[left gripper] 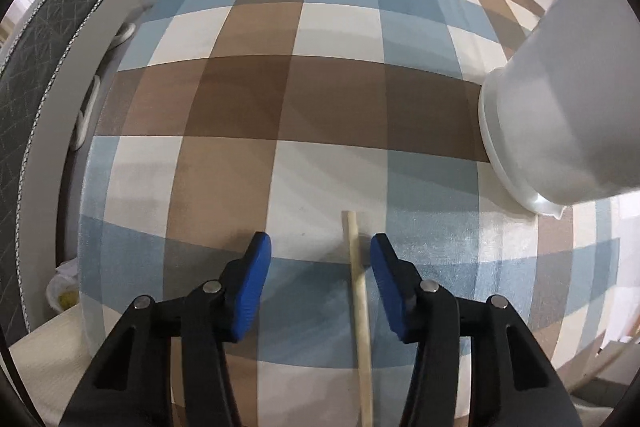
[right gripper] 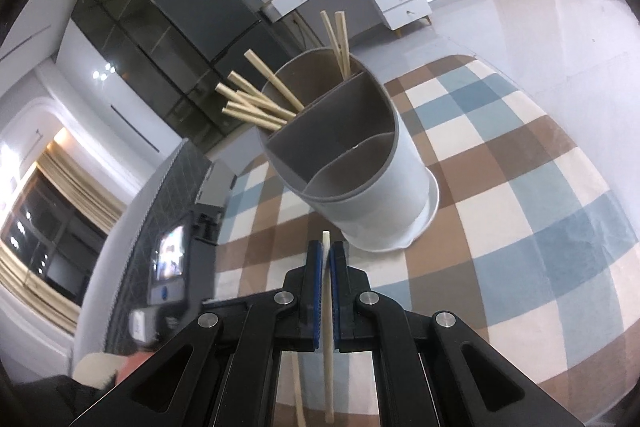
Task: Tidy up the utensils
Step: 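Close the right tool on one chopstick while the left tool closes on another, then carry both held chopsticks up over the grey holder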
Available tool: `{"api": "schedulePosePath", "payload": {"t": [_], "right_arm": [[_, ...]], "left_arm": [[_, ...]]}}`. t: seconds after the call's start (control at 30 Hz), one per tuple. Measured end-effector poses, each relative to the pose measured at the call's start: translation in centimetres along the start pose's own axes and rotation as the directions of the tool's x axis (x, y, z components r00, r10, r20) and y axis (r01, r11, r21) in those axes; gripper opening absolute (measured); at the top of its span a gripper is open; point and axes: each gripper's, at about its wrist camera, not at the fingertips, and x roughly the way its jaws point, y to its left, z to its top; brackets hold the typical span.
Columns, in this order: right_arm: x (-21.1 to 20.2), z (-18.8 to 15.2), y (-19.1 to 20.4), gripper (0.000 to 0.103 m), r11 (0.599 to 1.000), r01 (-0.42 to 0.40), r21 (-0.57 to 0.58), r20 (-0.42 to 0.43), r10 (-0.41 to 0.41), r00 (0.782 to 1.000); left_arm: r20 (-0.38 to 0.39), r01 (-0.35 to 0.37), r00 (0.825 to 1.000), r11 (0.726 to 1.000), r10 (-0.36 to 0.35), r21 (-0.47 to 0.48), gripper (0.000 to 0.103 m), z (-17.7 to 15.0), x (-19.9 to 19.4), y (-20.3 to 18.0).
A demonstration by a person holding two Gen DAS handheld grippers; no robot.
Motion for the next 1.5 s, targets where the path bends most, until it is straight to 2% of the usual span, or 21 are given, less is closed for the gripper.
{"api": "schedulePosePath", "payload": {"t": [0.1,0.17,0.23,0.3,0.47,0.57,0.7,0.87,1.07,1.13,1.3,1.5], "right_arm": [[-0.1,0.2,-0.1,0.003,1.000,-0.001,0.007,0.003,0.001,1.000],[-0.2,0.2,-0.1,0.003,1.000,0.003,0.000,0.007,-0.003,1.000],[-0.5,0.2,0.0,0.003,1.000,0.008,-0.008,0.011,-0.008,1.000],[-0.6,0.1,-0.1,0.003,1.000,0.015,-0.015,0.015,-0.015,1.000],[-1.2,-0.1,0.1,0.003,0.998,0.040,-0.040,0.024,-0.039,0.999],[-2.0,-0.2,0.7,0.003,0.997,0.044,-0.064,0.039,-0.041,0.998],[-3.1,-0.9,2.2,0.003,0.990,0.048,-0.131,0.071,-0.039,0.997],[-4.3,-3.0,3.7,0.003,0.983,0.067,-0.172,0.084,-0.053,0.995],[-5.7,-3.6,5.3,0.003,0.974,0.077,-0.211,0.118,-0.053,0.992],[-5.9,-3.9,5.7,0.003,0.973,0.078,-0.218,0.119,-0.053,0.991],[-6.8,-4.4,6.4,0.003,0.969,0.084,-0.233,0.133,-0.054,0.990],[-7.7,-4.7,7.1,0.003,0.963,0.101,-0.249,0.157,-0.063,0.986]], "left_arm": [[-0.011,-0.001,1.000,1.000,0.000,-0.022,0.024,0.1,-0.2,-0.5],[-0.022,0.005,1.000,1.000,-0.005,-0.017,0.001,0.2,-0.3,-1.2],[-0.025,-0.004,1.000,1.000,0.004,-0.002,0.001,0.0,-0.4,-1.9],[-0.013,0.032,0.999,0.999,-0.032,-0.003,0.001,-0.3,-0.6,-2.2],[0.095,0.125,0.988,0.992,-0.124,0.000,0.001,-1.9,-4.0,-1.4],[0.179,0.184,0.967,0.983,-0.183,0.006,0.000,-3.3,-7.2,-0.3],[0.281,0.238,0.929,0.971,-0.239,0.037,0.000,-5.4,-11.6,0.6],[0.341,0.272,0.895,0.958,-0.287,0.093,0.000,-6.1,-14.1,0.8],[0.377,0.272,0.871,0.948,-0.316,0.167,0.000,-7.4,-15.8,1.1],[0.389,0.258,0.867,0.948,-0.312,0.185,0.000,-7.8,-16.0,1.0],[0.390,0.278,0.857,0.939,-0.337,0.202,0.000,-8.8,-17.1,1.3],[0.403,0.254,0.851,0.936,-0.336,0.245,0.000,-9.5,-17.9,1.0]]}}
